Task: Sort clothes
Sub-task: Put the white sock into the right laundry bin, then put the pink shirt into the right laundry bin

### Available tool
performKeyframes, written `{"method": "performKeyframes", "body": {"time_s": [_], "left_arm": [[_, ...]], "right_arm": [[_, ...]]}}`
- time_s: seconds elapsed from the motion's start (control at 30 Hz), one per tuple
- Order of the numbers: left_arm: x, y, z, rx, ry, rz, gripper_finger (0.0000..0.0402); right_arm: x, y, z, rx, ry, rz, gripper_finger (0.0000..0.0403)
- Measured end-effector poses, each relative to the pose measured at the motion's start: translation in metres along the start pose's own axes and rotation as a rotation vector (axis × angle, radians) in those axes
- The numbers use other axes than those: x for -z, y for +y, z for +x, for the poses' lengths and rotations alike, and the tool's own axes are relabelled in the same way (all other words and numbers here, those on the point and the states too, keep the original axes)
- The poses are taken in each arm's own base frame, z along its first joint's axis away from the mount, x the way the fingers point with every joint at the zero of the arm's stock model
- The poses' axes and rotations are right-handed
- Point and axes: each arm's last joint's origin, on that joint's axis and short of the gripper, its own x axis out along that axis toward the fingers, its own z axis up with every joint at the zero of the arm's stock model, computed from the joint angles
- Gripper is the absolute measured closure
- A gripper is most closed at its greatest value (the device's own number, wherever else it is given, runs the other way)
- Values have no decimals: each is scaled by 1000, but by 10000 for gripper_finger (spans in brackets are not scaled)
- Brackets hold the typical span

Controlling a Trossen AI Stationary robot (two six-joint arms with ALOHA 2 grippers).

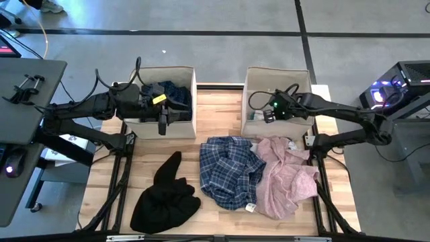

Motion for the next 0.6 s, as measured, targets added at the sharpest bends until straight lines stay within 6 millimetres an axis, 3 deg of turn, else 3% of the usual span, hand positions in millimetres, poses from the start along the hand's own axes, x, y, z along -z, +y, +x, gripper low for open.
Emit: {"method": "performKeyframes", "body": {"time_s": [0.27, 0.6], "left_arm": [[0, 0, 0, 2, -5, -4, 275], [0, 0, 0, 2, -5, -10, 275]], "right_arm": [[-19, -6, -8, 4, -37, 68, 318], [-37, -4, -42, -40, -60, 1, 217]]}}
